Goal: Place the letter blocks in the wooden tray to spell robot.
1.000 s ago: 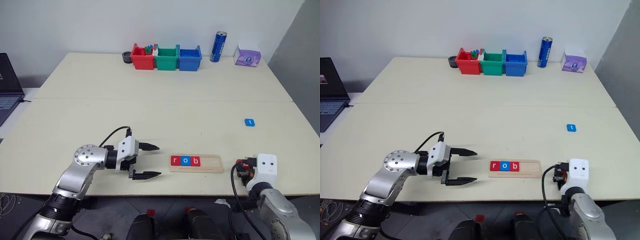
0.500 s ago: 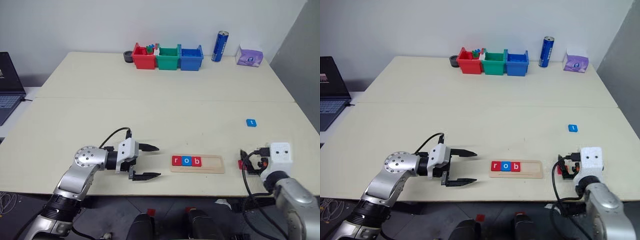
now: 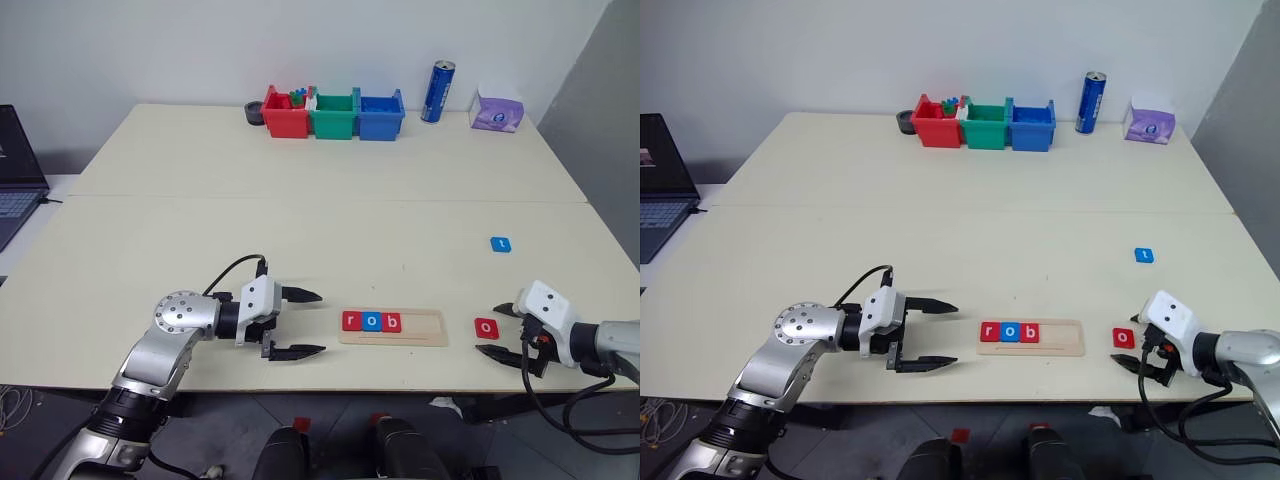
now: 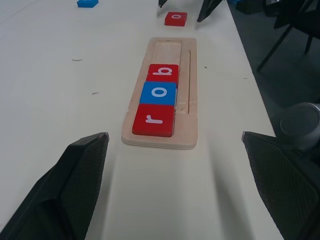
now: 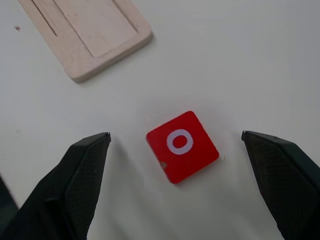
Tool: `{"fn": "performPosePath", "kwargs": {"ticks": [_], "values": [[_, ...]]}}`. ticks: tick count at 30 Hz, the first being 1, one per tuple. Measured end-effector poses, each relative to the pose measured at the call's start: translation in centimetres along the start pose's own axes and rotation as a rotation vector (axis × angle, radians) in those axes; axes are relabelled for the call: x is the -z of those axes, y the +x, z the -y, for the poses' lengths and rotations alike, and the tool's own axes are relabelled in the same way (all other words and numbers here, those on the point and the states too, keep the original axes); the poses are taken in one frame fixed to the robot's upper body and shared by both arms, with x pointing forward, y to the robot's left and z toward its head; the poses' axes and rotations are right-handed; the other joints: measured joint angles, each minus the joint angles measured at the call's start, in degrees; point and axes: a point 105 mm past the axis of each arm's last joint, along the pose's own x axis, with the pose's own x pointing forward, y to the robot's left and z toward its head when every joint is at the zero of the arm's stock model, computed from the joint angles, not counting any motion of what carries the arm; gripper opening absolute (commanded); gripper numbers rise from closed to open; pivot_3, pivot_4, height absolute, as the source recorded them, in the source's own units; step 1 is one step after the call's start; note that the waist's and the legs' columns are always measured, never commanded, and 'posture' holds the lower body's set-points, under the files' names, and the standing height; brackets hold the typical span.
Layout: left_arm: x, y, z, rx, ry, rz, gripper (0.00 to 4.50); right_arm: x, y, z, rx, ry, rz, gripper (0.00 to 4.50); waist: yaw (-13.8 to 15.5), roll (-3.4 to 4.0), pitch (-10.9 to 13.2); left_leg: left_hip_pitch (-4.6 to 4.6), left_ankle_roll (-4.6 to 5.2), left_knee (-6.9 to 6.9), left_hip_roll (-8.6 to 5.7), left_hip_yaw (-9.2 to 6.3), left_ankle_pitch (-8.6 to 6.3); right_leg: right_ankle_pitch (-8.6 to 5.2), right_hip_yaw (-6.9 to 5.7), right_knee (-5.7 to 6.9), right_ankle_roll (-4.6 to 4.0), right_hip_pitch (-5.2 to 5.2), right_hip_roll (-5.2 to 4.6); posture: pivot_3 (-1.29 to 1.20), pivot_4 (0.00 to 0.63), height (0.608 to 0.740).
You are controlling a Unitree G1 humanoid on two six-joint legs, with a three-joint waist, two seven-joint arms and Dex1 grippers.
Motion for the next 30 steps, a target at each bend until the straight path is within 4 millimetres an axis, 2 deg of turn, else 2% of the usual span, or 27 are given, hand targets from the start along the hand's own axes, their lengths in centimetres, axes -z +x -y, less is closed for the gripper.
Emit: {"fn": "performPosePath", "kwargs": {"ticks": [3,6,11,13,18,23,26,30], "values": [[0.0,0.0,0.0,-0.001,0.0,-0.001,4.5,0.3,0.3,0.4,-0.042,-0.017,-0.028,4.47,0.04,0.01,0.01,-0.01,0.0,0.0,0.03,-0.01,0.0,0.0,0.0,0.01,0.0,0.0,-0.04,0.0,0.15,0.74],[0.0,0.0,0.0,-0.001,0.0,-0.003,4.5,0.2,0.5,0.8,-0.081,-0.041,-0.047,3.9,0.05,0.02,0.01,0.0,0.0,0.01,0.04,-0.02,0.0,0.01,0.01,0.01,-0.01,0.0,-0.06,0.0,0.15,0.74],[0.1,-0.1,0.0,-0.004,-0.002,-0.008,4.5,0.0,0.8,0.9,-0.134,-0.063,-0.055,2.04,0.06,0.02,0.01,0.0,0.0,0.01,0.05,-0.03,0.0,0.01,0.01,0.01,-0.01,0.0,-0.07,0.0,0.15,0.74],[0.3,-0.2,0.0,-0.011,-0.005,-0.012,4.5,0.0,0.8,0.9,-0.144,-0.069,-0.059,1.44,0.06,0.02,0.01,0.0,0.0,0.01,0.06,-0.04,0.0,0.01,0.0,0.01,-0.01,0.0,-0.08,0.0,0.15,0.74],[0.6,-0.4,0.3,-0.016,-0.018,-0.022,4.5,-1.0,0.7,0.1,-0.184,-0.102,-0.046,1.45,0.05,0.05,0.03,0.0,0.0,0.01,0.06,-0.08,0.0,0.01,0.0,0.02,0.0,-0.01,-0.08,0.0,0.15,0.74],[0.5,-0.4,0.2,-0.021,-0.012,-0.023,4.5,-5.2,0.9,-1.4,-0.223,-0.215,0.034,1.45,0.01,0.07,0.04,0.02,0.0,0.01,0.07,-0.13,0.0,0.01,-0.01,0.04,0.0,0.0,-0.08,0.0,0.15,0.74],[0.5,-0.4,0.1,-0.03,-0.018,-0.025,4.5,-6.9,2.1,-2.7,-0.258,-0.257,0.064,1.45,0.04,0.07,0.04,0.01,0.0,0.01,0.08,-0.13,0.0,0.01,-0.03,0.03,0.0,-0.01,-0.08,0.0,0.15,0.74],[0.5,-0.4,0.1,-0.034,-0.019,-0.027,4.5,-7.3,3.9,-4.2,-0.3,-0.259,0.066,1.45,0.07,0.07,0.05,-0.02,0.0,0.01,0.05,-0.13,0.0,0.02,-0.01,0.02,-0.02,-0.03,-0.12,0.0,0.15,0.74]]}}
